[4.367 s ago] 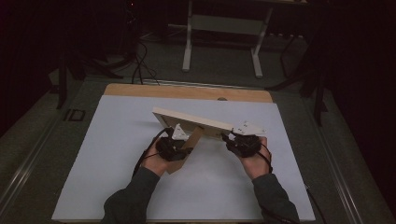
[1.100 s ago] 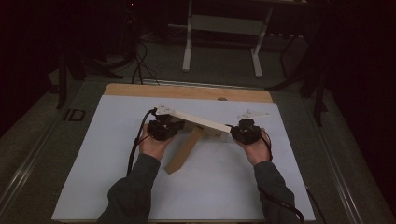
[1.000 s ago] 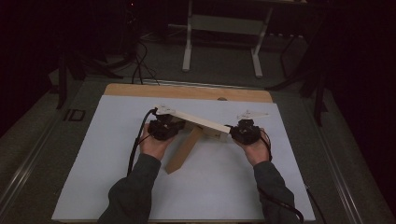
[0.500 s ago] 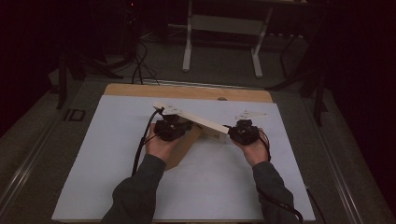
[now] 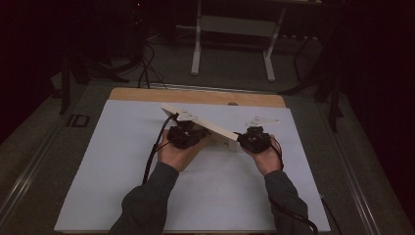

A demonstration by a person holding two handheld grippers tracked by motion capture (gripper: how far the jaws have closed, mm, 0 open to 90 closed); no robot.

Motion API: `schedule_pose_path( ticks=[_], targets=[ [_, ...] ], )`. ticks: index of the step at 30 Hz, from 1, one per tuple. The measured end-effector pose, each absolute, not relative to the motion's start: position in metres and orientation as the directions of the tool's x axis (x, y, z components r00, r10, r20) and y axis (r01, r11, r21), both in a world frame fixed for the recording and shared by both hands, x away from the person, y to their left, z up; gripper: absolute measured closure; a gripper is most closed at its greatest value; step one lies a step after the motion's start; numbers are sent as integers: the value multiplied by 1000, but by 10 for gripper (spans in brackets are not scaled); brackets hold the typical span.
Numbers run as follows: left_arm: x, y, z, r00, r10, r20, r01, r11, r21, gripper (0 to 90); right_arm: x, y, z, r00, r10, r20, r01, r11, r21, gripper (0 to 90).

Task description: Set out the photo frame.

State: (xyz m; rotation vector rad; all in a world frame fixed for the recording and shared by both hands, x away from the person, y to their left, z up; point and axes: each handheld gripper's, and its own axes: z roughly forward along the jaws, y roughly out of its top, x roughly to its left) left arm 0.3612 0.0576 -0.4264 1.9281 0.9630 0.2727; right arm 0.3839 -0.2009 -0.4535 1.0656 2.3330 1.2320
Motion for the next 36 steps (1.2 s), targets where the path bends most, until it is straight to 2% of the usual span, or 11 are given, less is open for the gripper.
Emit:
schedule_pose_path(
  ticks=[36],
  targets=[
    [365, 39, -436, 681, 710, -180, 526, -303, 795, 900, 369, -188, -450, -731, 679, 67, 436, 389, 812, 900]
  ],
)
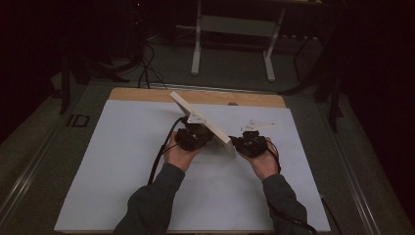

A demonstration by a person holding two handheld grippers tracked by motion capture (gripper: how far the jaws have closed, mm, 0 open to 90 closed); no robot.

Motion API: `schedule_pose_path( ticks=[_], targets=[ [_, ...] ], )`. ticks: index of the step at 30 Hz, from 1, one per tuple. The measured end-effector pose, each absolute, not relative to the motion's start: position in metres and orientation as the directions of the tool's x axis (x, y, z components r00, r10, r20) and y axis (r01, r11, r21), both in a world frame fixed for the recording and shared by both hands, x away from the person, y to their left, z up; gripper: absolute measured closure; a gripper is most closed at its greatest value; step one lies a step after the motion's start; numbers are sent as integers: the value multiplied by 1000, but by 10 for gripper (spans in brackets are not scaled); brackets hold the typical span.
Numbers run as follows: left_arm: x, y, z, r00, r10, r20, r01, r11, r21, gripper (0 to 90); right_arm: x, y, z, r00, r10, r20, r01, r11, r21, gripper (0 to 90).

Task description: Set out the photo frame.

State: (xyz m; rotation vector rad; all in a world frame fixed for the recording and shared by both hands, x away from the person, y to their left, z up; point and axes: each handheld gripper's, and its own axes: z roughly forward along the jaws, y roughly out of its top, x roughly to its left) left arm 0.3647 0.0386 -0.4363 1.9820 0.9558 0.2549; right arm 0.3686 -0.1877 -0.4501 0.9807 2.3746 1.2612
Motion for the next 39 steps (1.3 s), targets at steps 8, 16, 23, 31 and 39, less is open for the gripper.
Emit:
schedule_pose_path(
  ticks=[8, 16, 23, 31, 39],
  targets=[
    [370, 41, -439, 684, 704, -192, 531, -301, 792, 900, 366, -184, -450, -745, 663, 70, 429, 395, 812, 900],
    [372, 42, -441, 698, 689, -195, 529, -312, 789, 900, 364, -184, -449, -750, 658, 67, 423, 399, 813, 900],
    [369, 40, -439, 713, 680, -172, 514, -340, 787, 900, 363, -184, -449, -757, 650, 66, 417, 403, 815, 900],
    [357, 31, -439, 731, 668, -139, 490, -373, 788, 900, 361, -185, -449, -761, 646, 64, 415, 408, 813, 900],
    [359, 33, -439, 740, 655, -149, 490, -373, 788, 900, 360, -184, -448, -761, 646, 61, 415, 412, 811, 900]
  ],
)
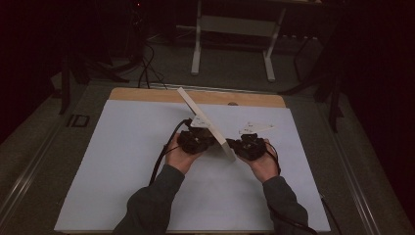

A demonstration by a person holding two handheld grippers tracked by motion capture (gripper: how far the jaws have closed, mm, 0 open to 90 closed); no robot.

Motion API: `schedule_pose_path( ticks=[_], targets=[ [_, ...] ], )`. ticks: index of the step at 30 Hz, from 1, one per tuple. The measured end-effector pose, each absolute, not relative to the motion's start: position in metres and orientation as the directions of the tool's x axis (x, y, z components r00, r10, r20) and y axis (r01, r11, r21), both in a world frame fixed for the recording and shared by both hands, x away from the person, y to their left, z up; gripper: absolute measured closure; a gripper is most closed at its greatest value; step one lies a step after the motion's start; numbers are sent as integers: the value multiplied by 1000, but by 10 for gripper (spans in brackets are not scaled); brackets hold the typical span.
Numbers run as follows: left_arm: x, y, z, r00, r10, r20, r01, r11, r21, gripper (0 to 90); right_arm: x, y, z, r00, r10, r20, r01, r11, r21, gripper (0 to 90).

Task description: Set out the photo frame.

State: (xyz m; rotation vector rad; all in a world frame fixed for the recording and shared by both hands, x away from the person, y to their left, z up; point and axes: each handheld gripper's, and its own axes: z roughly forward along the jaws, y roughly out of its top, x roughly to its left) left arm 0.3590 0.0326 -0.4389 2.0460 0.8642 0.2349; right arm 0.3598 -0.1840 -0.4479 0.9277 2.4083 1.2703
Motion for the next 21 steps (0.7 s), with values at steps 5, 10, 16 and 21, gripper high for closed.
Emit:
schedule_pose_path(
  ticks=[5, 10, 16, 21],
  targets=[
    [360, 33, -439, 741, 655, -149, 486, -370, 792, 900, 358, -183, -447, -762, 645, 60, 412, 412, 813, 900],
    [361, 35, -439, 736, 659, -153, 492, -365, 790, 900, 356, -181, -446, -774, 630, 58, 404, 421, 813, 900],
    [362, 36, -439, 733, 662, -156, 492, -358, 793, 900, 352, -178, -445, -786, 616, 50, 391, 432, 813, 900],
    [360, 38, -438, 729, 669, -146, 486, -356, 798, 900, 349, -174, -445, -797, 602, 49, 383, 441, 812, 900]
  ],
)
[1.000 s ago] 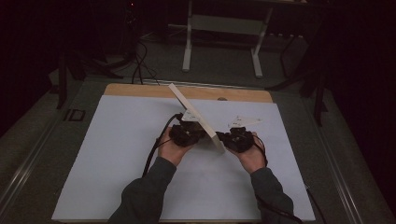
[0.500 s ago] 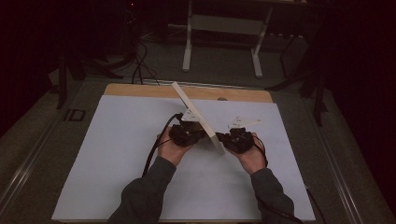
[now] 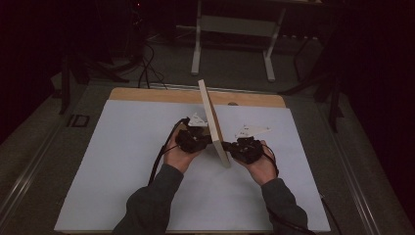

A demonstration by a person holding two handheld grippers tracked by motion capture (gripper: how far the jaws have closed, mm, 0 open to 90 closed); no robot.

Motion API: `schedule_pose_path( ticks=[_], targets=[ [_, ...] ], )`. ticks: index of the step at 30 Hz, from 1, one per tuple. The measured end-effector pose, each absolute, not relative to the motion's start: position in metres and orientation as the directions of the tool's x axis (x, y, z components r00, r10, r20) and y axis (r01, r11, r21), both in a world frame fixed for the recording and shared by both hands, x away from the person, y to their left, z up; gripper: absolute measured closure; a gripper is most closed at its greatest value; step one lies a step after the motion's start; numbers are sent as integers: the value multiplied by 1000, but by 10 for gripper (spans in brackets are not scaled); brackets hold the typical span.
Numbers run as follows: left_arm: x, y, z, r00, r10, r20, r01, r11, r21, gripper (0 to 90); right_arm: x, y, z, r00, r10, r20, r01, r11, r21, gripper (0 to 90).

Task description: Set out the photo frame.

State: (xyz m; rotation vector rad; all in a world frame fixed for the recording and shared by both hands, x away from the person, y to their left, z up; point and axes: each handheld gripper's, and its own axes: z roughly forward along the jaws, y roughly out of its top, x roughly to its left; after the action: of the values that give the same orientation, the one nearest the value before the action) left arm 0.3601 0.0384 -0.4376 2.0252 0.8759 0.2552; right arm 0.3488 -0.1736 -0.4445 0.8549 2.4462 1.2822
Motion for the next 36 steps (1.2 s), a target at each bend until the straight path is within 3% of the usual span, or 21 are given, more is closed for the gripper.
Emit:
schedule_pose_path(
  ticks=[17, 36],
  targets=[
    [361, 53, -436, 744, 653, -142, 455, -339, 823, 900, 344, -167, -445, -827, 561, 33, 356, 477, 803, 900],
    [371, 72, -441, 746, 625, -230, 488, -277, 828, 900, 342, -150, -444, -843, 537, 25, 338, 492, 802, 900]
  ],
)
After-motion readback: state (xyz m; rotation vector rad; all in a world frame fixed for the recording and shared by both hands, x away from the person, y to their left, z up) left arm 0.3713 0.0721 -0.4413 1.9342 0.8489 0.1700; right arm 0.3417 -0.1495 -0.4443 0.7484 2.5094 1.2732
